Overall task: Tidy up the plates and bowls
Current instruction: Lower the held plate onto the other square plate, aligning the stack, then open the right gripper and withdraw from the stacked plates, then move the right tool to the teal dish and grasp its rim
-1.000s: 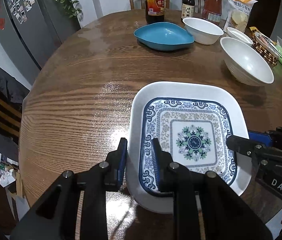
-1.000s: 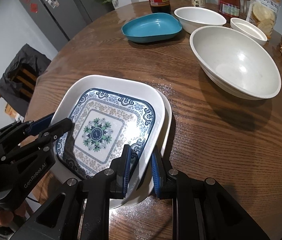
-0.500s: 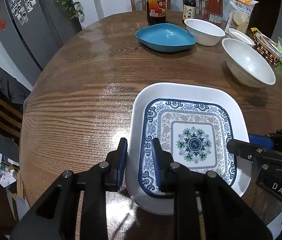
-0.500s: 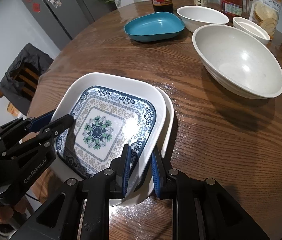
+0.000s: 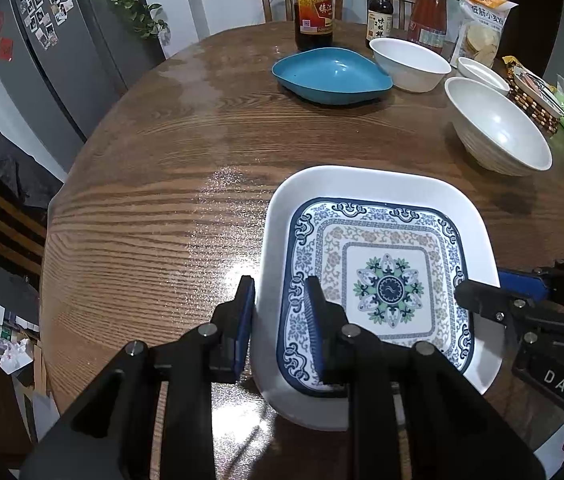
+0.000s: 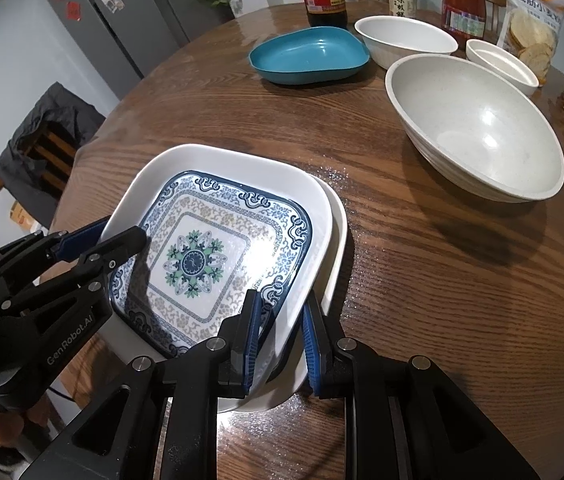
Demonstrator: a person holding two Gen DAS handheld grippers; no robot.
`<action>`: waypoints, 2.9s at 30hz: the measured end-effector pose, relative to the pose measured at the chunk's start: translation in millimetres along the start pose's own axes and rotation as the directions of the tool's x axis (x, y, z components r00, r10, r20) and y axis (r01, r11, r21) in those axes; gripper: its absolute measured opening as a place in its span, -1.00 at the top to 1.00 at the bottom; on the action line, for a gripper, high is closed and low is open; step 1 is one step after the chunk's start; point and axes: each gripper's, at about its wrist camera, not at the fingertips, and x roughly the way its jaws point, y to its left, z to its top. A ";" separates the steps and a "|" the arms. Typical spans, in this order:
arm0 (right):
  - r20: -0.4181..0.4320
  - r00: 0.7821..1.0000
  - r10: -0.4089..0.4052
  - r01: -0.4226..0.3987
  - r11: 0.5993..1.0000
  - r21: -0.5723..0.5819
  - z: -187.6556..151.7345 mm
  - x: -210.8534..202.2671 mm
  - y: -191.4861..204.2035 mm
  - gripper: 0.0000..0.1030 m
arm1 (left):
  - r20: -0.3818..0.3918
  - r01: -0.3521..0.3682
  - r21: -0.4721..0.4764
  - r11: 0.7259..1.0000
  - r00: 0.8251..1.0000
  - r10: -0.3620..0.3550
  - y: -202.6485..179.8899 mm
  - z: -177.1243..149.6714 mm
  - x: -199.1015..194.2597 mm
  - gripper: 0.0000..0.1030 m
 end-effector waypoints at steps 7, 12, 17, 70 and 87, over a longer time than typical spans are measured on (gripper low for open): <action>0.012 1.000 -0.009 0.009 1.000 0.004 1.2 -4.2 2.3 0.57 | -0.005 0.009 -0.010 1.000 1.000 -0.009 2.3 0.8 0.3 0.53; 0.034 0.999 -0.013 0.012 1.000 0.016 2.9 -11.5 -1.3 0.57 | 0.001 0.002 -0.013 1.000 1.000 -0.002 5.1 1.2 -1.6 0.36; 0.080 0.997 -0.003 0.000 1.000 0.028 7.8 -25.7 -3.3 0.57 | 0.028 -0.007 -0.026 1.000 1.000 0.008 11.3 5.2 -8.5 0.15; 0.186 0.982 -0.014 -0.019 0.985 0.172 146.6 -16.0 -36.6 -0.16 | -0.055 0.109 -0.209 0.972 0.991 -0.123 28.8 189.6 99.2 -0.41; 0.132 0.991 -0.028 0.017 0.997 0.078 170.8 16.2 -24.1 -0.16 | -0.120 0.094 -0.099 0.991 0.987 -0.106 36.2 189.8 125.0 0.76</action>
